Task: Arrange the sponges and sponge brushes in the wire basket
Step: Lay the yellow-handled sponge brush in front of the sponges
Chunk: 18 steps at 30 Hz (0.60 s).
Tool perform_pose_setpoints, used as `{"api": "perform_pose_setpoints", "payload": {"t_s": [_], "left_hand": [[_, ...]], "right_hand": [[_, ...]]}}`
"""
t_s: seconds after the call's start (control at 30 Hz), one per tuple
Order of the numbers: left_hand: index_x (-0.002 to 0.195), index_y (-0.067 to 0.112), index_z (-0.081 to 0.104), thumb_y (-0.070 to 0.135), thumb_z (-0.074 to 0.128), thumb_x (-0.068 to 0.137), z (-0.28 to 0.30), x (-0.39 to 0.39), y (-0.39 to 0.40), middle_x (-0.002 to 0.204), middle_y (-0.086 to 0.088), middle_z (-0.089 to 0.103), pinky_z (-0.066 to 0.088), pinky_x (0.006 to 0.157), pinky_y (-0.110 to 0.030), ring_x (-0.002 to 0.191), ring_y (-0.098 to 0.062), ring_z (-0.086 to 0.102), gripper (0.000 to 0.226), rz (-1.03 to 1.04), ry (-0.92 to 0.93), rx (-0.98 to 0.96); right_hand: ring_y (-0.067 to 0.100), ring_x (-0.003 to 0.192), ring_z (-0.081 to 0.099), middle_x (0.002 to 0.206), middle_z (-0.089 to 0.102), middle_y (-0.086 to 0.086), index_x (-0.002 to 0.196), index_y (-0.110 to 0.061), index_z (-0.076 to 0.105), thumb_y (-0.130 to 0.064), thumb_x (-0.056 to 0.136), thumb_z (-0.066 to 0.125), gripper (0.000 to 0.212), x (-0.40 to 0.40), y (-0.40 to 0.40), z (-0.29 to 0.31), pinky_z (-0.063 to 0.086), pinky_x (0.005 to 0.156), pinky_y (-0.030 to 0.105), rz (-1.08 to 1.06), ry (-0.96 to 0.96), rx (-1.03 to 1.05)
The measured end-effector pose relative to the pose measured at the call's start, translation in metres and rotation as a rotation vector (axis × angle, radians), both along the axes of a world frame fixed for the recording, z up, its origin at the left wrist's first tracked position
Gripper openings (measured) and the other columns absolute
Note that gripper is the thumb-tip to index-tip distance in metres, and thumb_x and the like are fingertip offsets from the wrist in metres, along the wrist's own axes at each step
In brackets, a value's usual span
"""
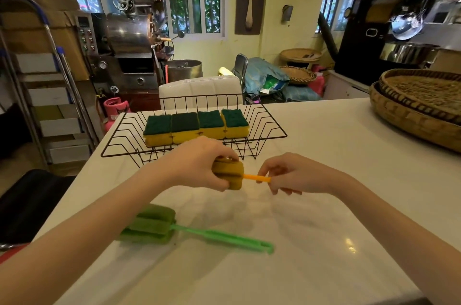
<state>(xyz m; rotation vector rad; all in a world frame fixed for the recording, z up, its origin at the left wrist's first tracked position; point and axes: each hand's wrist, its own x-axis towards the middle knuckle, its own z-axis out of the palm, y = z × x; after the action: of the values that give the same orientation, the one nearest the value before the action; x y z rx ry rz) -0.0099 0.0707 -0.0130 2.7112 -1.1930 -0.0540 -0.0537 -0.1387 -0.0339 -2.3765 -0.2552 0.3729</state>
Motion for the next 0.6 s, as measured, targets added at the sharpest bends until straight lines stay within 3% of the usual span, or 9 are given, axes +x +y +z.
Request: {"api": "perform_pose_setpoints", "payload": {"t_s": [0.13,0.27,0.37,0.43,0.6], "left_hand": [[0.120,0.030,0.051,0.037,0.068,0.072,0.018,0.012,0.006,0.106,0.004,0.056,0.043,0.076,-0.023,0.092,-0.013,0.049,0.052,0.028,-0.021,-0.109],[0.117,0.030,0.054,0.039,0.068,0.070,0.030,0.030,0.018,0.102,0.005,0.058,0.042,0.071,-0.019,0.090,-0.013,0.051,0.050,0.053,-0.037,-0.194],[0.115,0.029,0.055,0.040,0.068,0.068,0.035,0.046,0.028,0.104,0.003,0.061,0.045,0.073,-0.023,0.091,-0.013,0.053,0.049,0.085,-0.051,-0.244],[0.115,0.028,0.055,0.033,0.070,0.071,0.038,0.056,0.036,0.105,0.004,0.060,0.044,0.072,-0.019,0.092,-0.012,0.053,0.047,0.117,-0.060,-0.257],[0.118,0.026,0.053,0.030,0.069,0.074,0.036,0.081,0.058,0.101,0.007,0.054,0.038,0.070,-0.012,0.088,-0.007,0.050,0.047,0.209,-0.059,-0.230]], "right_hand": [[0.004,0.045,0.049,0.060,0.064,-0.005,0.085,-0.025,0.063,-0.005,0.077,0.057,0.022,0.017,0.000,0.017,0.038,0.041,0.016,-0.012,-0.113,0.032],[-0.004,0.048,0.055,0.071,0.066,-0.004,0.090,-0.021,0.063,-0.009,0.082,0.060,0.015,0.039,0.004,0.035,0.039,0.043,0.006,0.003,-0.234,0.017],[-0.003,0.056,0.058,0.071,0.063,-0.008,0.090,-0.019,0.064,-0.011,0.083,0.061,0.012,0.057,0.008,0.044,0.042,0.048,0.006,0.024,-0.325,0.045],[0.003,0.063,0.059,0.075,0.064,-0.008,0.091,-0.018,0.065,-0.013,0.083,0.062,0.010,0.071,0.009,0.047,0.046,0.053,0.007,0.040,-0.369,0.037],[-0.002,0.067,0.061,0.078,0.064,-0.012,0.091,-0.020,0.065,-0.014,0.082,0.063,0.011,0.109,0.011,0.046,0.048,0.059,0.009,0.068,-0.397,0.010]]}}
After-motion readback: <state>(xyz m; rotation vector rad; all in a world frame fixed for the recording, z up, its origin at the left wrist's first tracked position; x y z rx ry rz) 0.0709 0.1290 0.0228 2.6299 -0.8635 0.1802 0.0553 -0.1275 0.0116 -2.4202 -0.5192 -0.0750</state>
